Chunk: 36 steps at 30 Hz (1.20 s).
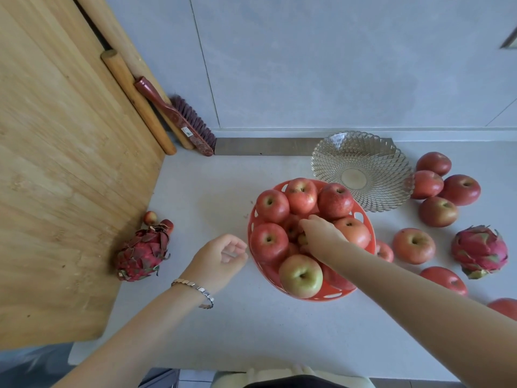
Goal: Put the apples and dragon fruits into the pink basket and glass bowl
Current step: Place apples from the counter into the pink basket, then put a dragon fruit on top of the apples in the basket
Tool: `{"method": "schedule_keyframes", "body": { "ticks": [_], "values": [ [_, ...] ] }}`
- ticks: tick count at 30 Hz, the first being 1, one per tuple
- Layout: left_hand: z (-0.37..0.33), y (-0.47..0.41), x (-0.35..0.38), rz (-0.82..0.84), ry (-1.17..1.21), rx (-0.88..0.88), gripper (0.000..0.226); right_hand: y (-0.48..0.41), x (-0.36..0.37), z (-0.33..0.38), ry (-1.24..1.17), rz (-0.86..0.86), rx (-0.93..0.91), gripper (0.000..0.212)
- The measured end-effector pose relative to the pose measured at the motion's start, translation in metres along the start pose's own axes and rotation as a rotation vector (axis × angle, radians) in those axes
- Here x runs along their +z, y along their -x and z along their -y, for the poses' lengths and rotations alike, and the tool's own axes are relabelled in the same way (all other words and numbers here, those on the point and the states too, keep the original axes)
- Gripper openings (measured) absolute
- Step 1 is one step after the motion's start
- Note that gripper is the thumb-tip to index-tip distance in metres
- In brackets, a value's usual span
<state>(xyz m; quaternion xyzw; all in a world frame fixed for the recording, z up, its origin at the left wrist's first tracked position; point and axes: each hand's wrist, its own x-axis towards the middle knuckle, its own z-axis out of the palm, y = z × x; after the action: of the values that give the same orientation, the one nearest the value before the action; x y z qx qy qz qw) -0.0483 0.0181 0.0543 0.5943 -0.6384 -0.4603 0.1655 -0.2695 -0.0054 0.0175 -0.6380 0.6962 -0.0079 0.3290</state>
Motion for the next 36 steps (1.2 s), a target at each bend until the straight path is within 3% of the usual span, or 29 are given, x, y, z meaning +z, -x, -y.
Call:
{"method": "schedule_keyframes", "body": {
  "ticks": [10,14,18,20,22,29,33,36],
  "values": [
    [0.007,-0.002,-0.001,0.064,-0.049,-0.025,0.014,-0.003,-0.004,0.002,0.267,-0.016,0.14,0.012],
    [0.028,-0.012,-0.015,-0.023,-0.155,-0.055,0.012,-0.008,-0.006,0.002,0.316,0.009,0.132,0.024],
    [0.072,-0.036,-0.053,-0.35,-0.668,-0.184,0.071,-0.003,-0.012,0.005,0.279,-0.042,0.035,0.024],
    [0.094,-0.042,-0.074,-0.373,-0.761,-0.394,0.091,0.003,-0.021,0.007,0.206,-0.05,-0.041,0.022],
    [0.112,-0.044,-0.085,-0.294,-0.793,-0.56,0.097,0.011,-0.029,0.011,0.14,-0.037,-0.116,0.021],
    [0.127,-0.041,-0.083,-0.274,-0.769,-0.583,0.091,0.029,-0.029,0.022,-0.1,-0.101,-0.216,0.015],
    [0.114,-0.033,-0.08,-0.353,-0.454,-0.629,0.076,0.034,-0.023,0.026,-0.225,-0.171,-0.22,0.011],
    [0.085,-0.026,-0.08,-0.354,-0.166,-0.438,0.062,0.041,-0.027,0.032,-0.407,-0.27,-0.157,0.014]
  ]
}}
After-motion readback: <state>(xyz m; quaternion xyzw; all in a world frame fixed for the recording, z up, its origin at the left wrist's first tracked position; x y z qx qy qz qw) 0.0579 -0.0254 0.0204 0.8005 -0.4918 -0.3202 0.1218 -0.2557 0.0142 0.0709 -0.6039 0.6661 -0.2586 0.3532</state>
